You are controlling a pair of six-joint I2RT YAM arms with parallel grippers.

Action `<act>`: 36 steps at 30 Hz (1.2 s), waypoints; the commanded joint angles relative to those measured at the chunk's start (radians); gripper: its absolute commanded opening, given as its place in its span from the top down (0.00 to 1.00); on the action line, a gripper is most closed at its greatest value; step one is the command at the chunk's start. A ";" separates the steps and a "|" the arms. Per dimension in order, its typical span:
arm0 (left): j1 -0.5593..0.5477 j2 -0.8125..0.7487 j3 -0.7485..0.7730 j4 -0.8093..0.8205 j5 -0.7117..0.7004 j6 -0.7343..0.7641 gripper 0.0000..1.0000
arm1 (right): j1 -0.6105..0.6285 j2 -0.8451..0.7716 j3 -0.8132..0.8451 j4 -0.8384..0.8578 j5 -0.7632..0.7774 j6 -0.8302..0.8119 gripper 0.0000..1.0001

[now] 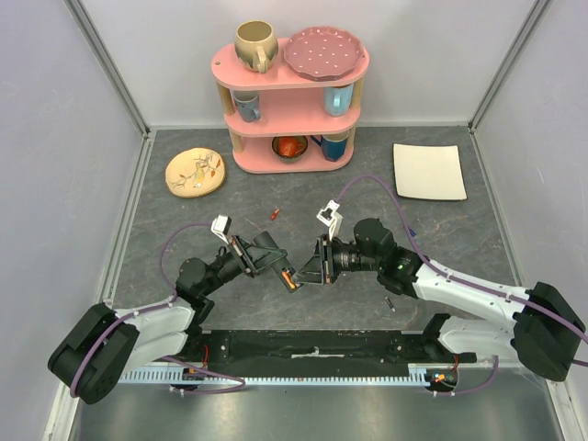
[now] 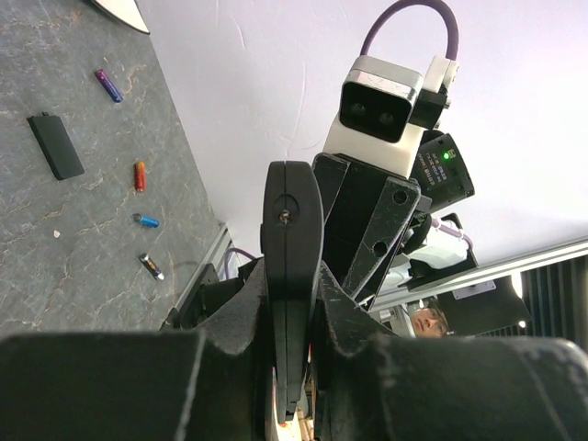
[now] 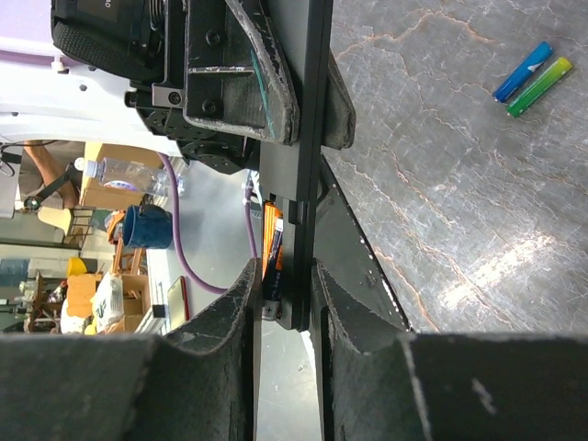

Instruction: Load the batteries into the remote control

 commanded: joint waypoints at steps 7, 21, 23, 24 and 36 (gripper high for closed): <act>-0.016 -0.031 -0.007 0.085 0.032 -0.036 0.98 | -0.004 0.053 0.020 0.060 0.025 -0.006 0.74; -0.019 -0.045 -0.008 0.061 0.032 -0.022 0.98 | -0.004 0.058 0.041 0.045 0.031 -0.014 0.75; -0.019 -0.048 -0.008 0.052 0.031 -0.015 0.98 | -0.004 0.055 0.043 0.036 0.031 -0.017 0.72; -0.019 -0.051 -0.008 0.045 0.032 -0.012 0.98 | -0.004 0.047 0.044 0.034 0.027 -0.019 0.71; -0.019 -0.094 0.024 -0.082 0.039 0.077 0.98 | -0.004 0.018 0.081 -0.013 0.022 -0.046 0.47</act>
